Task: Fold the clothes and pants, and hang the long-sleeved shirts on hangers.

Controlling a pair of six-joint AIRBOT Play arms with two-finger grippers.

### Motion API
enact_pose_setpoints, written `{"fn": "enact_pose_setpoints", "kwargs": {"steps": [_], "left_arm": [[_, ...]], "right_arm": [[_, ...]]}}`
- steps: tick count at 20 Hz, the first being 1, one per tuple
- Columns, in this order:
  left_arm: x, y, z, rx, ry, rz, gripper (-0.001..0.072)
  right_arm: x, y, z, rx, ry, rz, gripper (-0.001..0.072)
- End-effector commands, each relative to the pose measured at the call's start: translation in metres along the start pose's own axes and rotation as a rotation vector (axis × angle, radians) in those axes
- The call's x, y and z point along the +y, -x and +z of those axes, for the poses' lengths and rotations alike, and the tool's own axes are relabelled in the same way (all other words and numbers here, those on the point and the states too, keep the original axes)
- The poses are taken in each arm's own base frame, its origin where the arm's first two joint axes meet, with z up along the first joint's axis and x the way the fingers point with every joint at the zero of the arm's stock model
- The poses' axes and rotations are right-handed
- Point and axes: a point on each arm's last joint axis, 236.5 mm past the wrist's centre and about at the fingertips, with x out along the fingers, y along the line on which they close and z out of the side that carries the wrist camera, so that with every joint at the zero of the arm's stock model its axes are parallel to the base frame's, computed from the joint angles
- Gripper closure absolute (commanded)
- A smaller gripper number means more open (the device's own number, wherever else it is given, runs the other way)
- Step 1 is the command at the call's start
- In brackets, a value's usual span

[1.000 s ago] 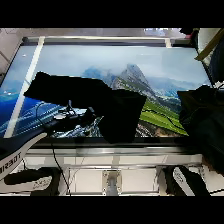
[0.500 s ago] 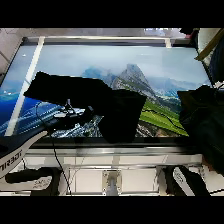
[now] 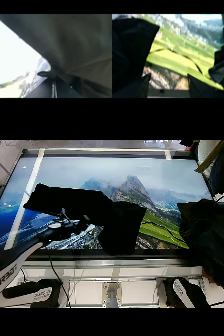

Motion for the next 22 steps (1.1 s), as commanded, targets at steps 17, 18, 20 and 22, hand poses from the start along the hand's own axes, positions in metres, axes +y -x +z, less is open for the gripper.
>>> {"fn": "enact_pose_setpoints", "kwargs": {"steps": [17, 18, 20, 22], "left_arm": [[-0.046, 0.087, 0.073, -0.205, -0.118, -0.135, 0.0704], [-0.046, 0.087, 0.073, -0.205, -0.118, -0.135, 0.0704], [-0.046, 0.087, 0.074, -0.205, -0.119, -0.135, 0.0704], [-0.043, 0.089, 0.074, -0.208, -0.160, -0.114, 0.0704]], "right_arm": [[0.151, -0.199, -0.242, 0.502, -0.121, 0.443, 0.0198], [0.160, -0.202, -0.244, 0.517, -0.098, 0.466, 0.0198], [0.174, -0.205, -0.245, 0.542, -0.059, 0.491, 0.0220], [0.179, -0.208, -0.239, 0.539, -0.038, 0.494, 0.0600]]}}
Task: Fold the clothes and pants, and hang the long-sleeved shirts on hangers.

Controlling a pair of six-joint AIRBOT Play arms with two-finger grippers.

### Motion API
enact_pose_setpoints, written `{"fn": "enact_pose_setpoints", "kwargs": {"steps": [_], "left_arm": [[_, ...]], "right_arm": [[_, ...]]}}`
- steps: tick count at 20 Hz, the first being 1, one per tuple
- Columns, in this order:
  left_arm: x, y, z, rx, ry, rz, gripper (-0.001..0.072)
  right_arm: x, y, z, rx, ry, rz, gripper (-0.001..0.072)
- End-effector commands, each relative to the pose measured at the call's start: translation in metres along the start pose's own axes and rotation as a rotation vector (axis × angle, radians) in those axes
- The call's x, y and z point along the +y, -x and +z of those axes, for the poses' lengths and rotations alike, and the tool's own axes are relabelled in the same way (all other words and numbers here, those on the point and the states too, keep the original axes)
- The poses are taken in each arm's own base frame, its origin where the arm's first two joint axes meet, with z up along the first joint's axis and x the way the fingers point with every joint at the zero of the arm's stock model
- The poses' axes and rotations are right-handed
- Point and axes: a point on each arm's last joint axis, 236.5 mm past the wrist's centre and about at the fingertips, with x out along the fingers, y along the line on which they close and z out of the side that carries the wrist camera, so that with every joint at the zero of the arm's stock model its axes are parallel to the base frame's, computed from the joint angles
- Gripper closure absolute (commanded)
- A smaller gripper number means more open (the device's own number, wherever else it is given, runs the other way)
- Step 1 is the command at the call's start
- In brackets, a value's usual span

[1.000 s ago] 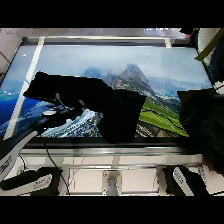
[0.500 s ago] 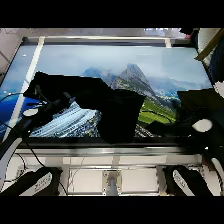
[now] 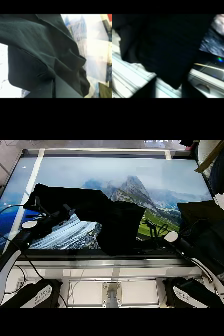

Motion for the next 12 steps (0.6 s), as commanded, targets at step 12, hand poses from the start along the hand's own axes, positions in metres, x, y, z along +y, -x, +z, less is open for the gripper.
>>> {"fn": "enact_pose_setpoints", "kwargs": {"steps": [12], "left_arm": [[0.064, 0.218, 0.114, -0.367, -0.270, 0.412, 0.0705]], "right_arm": [[-0.021, 0.275, 0.069, -0.255, 0.228, -0.597, 0.0691]]}}
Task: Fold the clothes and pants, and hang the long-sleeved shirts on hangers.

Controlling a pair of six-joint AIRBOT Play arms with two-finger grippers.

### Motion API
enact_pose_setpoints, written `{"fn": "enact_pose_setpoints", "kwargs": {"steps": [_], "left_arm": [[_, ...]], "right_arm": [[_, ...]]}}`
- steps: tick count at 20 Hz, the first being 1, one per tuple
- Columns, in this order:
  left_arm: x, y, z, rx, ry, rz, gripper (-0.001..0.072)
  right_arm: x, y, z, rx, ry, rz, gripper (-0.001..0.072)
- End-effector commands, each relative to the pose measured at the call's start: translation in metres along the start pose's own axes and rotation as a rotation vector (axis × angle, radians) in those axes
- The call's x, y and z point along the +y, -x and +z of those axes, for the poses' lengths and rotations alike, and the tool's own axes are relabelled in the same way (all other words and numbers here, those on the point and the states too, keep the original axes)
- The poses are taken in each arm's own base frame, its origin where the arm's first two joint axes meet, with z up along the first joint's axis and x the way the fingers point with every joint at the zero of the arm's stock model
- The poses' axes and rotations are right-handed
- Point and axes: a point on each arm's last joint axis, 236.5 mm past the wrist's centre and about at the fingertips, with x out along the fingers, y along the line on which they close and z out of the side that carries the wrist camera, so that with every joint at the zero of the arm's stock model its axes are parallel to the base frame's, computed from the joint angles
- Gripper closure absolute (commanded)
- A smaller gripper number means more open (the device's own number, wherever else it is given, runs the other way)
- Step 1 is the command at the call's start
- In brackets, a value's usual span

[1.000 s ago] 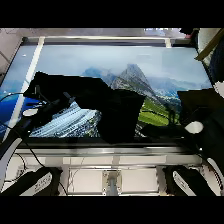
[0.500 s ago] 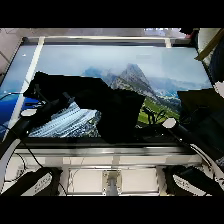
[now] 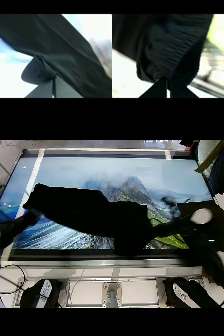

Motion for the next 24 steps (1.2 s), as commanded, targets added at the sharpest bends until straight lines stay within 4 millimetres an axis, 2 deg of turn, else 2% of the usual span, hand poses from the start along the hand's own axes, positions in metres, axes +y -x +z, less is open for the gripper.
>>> {"fn": "enact_pose_setpoints", "kwargs": {"steps": [1, 3, 5, 9, 11, 13, 16, 18, 20, 24], "left_arm": [[0.036, 0.057, 0.042, -0.141, -0.048, 0.167, 0.0705], [0.038, 0.069, 0.063, -0.176, -0.118, 0.207, 0.0705], [0.051, 0.079, 0.076, -0.137, -0.202, 0.300, 0.0705], [0.118, 0.120, 0.083, -0.031, -0.258, 0.649, 0.0704], [0.149, 0.140, 0.074, 0.051, -0.284, 0.797, 0.0704], [0.164, 0.145, 0.066, 0.105, -0.273, 0.851, 0.0704], [0.173, 0.138, 0.059, 0.150, -0.266, 0.858, 0.0704], [0.182, 0.134, 0.049, 0.207, -0.255, 0.867, 0.0703], [0.191, 0.126, 0.036, 0.258, -0.237, 0.862, 0.0703], [0.211, 0.111, -0.002, 0.377, -0.209, 0.858, 0.0703]], "right_arm": [[-0.052, 0.093, 0.017, -0.140, -0.040, -0.260, 0.0691], [-0.059, 0.108, 0.027, -0.175, -0.044, -0.295, 0.0692], [-0.080, 0.111, 0.022, -0.148, -0.063, -0.368, 0.0691], [-0.127, 0.115, -0.001, -0.078, -0.176, -0.477, 0.0691], [-0.144, 0.096, -0.035, 0.014, -0.276, -0.462, 0.0691], [-0.151, 0.059, -0.079, 0.129, -0.374, -0.402, 0.0691], [-0.140, -0.006, -0.138, 0.238, -0.440, -0.312, 0.0691], [-0.133, -0.031, -0.170, 0.290, -0.452, -0.296, 0.0691], [-0.132, -0.037, -0.188, 0.323, -0.451, -0.312, 0.0691], [-0.130, -0.037, -0.186, 0.307, -0.460, -0.306, 0.0691]]}}
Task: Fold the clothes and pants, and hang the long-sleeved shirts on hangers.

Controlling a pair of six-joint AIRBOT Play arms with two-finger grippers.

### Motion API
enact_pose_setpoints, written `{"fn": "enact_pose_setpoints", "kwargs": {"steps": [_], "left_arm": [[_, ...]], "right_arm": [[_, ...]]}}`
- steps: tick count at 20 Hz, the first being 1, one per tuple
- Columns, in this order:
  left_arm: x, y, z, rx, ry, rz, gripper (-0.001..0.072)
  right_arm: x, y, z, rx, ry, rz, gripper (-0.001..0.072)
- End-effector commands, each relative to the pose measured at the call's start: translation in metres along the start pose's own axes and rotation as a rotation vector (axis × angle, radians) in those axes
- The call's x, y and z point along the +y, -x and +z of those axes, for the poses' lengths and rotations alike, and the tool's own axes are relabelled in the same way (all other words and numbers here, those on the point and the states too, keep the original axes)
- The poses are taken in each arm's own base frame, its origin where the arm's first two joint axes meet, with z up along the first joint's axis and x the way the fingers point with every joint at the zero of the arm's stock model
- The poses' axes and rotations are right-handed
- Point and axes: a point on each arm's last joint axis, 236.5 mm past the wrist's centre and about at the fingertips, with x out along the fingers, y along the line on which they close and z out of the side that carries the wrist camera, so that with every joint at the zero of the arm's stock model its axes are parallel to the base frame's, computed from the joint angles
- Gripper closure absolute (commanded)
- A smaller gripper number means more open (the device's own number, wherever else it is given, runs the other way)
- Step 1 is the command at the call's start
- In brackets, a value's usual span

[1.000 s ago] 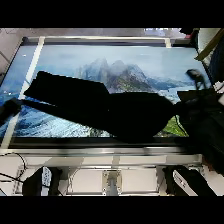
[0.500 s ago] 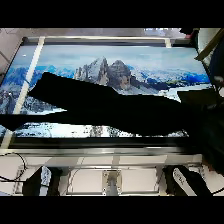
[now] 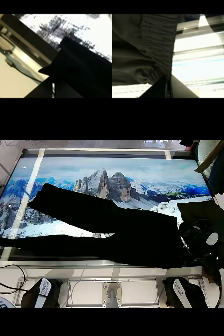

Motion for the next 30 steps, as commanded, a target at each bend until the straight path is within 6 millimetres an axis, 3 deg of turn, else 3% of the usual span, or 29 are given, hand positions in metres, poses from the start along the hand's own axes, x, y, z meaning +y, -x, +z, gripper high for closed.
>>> {"fn": "enact_pose_setpoints", "kwargs": {"steps": [1, 4, 6, 11, 15, 16, 17, 18, 21, 23, 26, 28, 30], "left_arm": [[-0.002, -0.027, -0.035, 0.121, -0.037, 0.011, 0.0703], [0.010, -0.050, -0.071, 0.226, -0.123, 0.083, 0.0704], [0.017, -0.060, -0.084, 0.250, -0.077, 0.104, 0.0703], [0.048, -0.069, -0.085, 0.215, 0.080, 0.155, 0.0703], [0.046, -0.077, -0.090, 0.239, 0.101, 0.140, 0.0677], [0.042, -0.078, -0.089, 0.231, 0.117, 0.124, 0.0418], [0.039, -0.077, -0.084, 0.217, 0.134, 0.111, -0.0011], [0.040, -0.075, -0.076, 0.194, 0.170, 0.111, -0.0004], [0.047, -0.055, -0.016, 0.029, 0.307, 0.086, -0.0003], [0.036, -0.042, 0.032, -0.089, 0.410, -0.016, -0.0003], [-0.031, -0.038, 0.076, -0.101, 0.500, -0.363, -0.0002], [-0.073, -0.034, 0.107, -0.121, 0.566, -0.580, -0.0002], [-0.109, -0.040, 0.123, -0.105, 0.544, -0.684, -0.0002]], "right_arm": [[0.004, -0.008, -0.007, 0.013, -0.016, 0.017, 0.0691], [0.004, -0.008, -0.010, 0.023, -0.031, 0.014, 0.0691], [0.002, -0.008, -0.010, 0.024, -0.030, 0.008, 0.0691], [-0.003, -0.008, -0.010, 0.022, -0.027, -0.012, 0.0691], [-0.001, -0.008, -0.009, 0.021, -0.030, -0.005, 0.0690], [0.001, -0.007, -0.008, 0.016, -0.031, 0.005, 0.0642], [0.004, -0.004, -0.005, 0.007, -0.033, 0.015, 0.0515], [0.003, 0.001, -0.003, -0.001, -0.032, 0.014, 0.0417], [-0.002, 0.030, 0.016, -0.068, -0.028, -0.008, 0.0415], [-0.005, 0.055, 0.037, -0.158, -0.027, -0.021, 0.0415], [-0.009, 0.086, 0.064, -0.282, -0.026, -0.038, 0.0413], [-0.011, 0.102, 0.081, -0.364, -0.045, -0.047, 0.0297], [0.000, 0.111, 0.099, -0.436, -0.093, 0.014, 0.0255]]}}
